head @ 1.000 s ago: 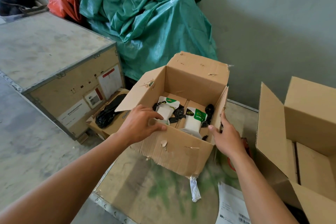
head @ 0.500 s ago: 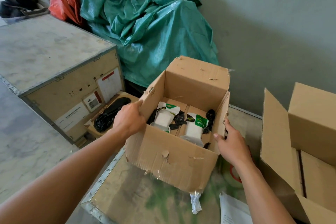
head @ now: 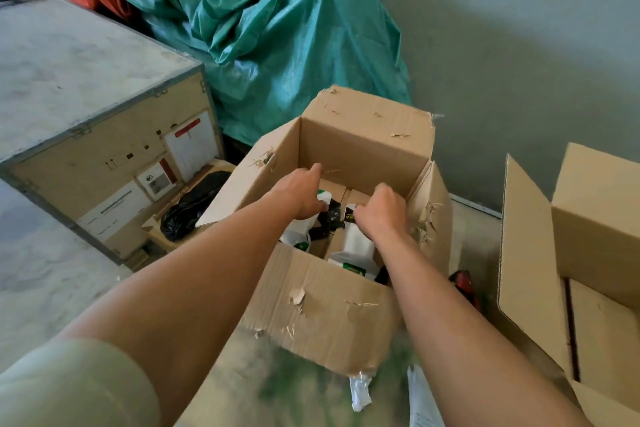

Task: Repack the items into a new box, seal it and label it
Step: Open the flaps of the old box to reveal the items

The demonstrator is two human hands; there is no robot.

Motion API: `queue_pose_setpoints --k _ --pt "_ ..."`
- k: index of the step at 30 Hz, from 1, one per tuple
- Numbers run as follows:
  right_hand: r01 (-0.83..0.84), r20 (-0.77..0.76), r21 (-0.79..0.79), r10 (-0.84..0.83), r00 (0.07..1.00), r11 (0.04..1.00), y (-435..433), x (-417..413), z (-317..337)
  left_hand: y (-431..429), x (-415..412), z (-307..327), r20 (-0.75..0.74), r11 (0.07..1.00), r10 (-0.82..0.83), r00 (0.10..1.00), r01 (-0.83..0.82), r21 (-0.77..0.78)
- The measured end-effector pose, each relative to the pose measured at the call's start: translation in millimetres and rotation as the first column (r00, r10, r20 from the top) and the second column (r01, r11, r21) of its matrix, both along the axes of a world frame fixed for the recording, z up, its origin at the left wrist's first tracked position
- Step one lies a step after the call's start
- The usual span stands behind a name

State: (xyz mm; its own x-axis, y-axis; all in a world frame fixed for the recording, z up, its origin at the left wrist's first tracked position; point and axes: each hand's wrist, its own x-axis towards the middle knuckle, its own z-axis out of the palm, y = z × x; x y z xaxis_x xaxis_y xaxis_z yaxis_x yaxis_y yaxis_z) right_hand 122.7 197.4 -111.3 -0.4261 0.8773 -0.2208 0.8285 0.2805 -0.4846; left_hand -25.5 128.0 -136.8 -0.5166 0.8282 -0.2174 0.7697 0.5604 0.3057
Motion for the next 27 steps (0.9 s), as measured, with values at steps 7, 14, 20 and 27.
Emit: queue_pose_setpoints --k 7,14,20,27 --pt "0.021 0.388 -0.299 0.101 0.916 0.954 32.3 -14.5 -83.2 15.2 -21.5 -46.6 0.089 0.950 0.134 0.987 -0.102 -0.295" --pt "0.003 0.432 -0.256 0.112 0.895 0.967 33.2 -21.0 -93.9 18.5 -15.9 -56.8 0.041 0.911 0.143 0.989 -0.115 -0.397" --pt "-0.003 0.366 -0.188 0.073 0.928 0.982 24.7 -12.9 -79.7 16.5 -4.8 -51.6 -0.078 0.936 0.107 0.991 -0.127 -0.329" --pt "0.002 0.201 -0.079 0.013 0.979 0.997 12.0 4.9 -30.3 13.0 3.2 -8.9 -0.016 0.974 0.189 0.982 -0.189 -0.124"
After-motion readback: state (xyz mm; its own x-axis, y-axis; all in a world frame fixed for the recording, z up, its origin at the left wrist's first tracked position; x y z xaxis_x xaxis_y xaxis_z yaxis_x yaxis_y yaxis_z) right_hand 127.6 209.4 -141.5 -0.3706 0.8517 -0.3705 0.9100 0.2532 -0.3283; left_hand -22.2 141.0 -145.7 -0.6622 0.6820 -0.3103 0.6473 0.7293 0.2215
